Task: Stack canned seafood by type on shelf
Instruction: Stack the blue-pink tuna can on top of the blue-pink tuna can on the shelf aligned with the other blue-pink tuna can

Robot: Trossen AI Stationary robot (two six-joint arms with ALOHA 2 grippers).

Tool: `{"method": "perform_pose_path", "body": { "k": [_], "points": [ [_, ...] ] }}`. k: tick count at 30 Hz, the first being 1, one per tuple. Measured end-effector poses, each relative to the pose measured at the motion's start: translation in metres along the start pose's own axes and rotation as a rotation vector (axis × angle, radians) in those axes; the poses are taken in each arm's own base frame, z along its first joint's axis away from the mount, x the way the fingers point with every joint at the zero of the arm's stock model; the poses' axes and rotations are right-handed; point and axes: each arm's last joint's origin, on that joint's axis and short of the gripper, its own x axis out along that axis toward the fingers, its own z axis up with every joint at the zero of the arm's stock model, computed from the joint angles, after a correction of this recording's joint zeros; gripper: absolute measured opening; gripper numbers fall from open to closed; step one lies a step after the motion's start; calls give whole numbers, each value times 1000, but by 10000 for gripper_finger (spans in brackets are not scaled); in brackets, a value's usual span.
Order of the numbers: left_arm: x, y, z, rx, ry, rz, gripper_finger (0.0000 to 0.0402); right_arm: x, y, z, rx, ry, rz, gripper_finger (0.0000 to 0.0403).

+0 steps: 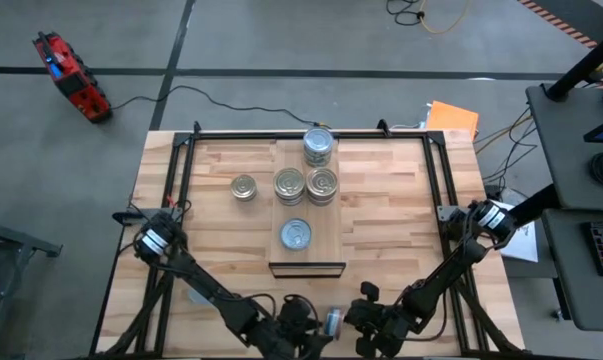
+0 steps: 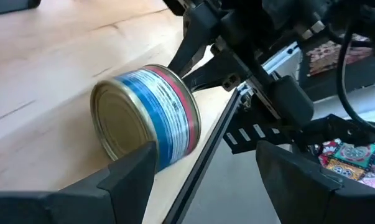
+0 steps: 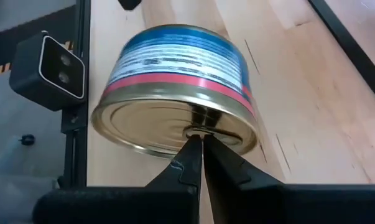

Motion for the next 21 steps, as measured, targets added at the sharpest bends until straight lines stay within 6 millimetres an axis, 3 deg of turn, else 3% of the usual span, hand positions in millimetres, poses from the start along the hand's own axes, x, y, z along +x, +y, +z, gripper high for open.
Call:
{"method": "perform_pose_path", "body": {
  "k": [5,9,15,21],
  "points": [
    [8,-2,-4,23,7,59,265,0,0,0,13,16,11,9],
    [13,-10,-5,43,-1,50,292,0,0,-1,15,22,16,9],
    [20,-7,-4,99,17,192,329,0,1,0,19,25,26,9],
    [25,-11,-2,153,-14,237,332,0,1,0,2,25,27,9]
  ]
}}
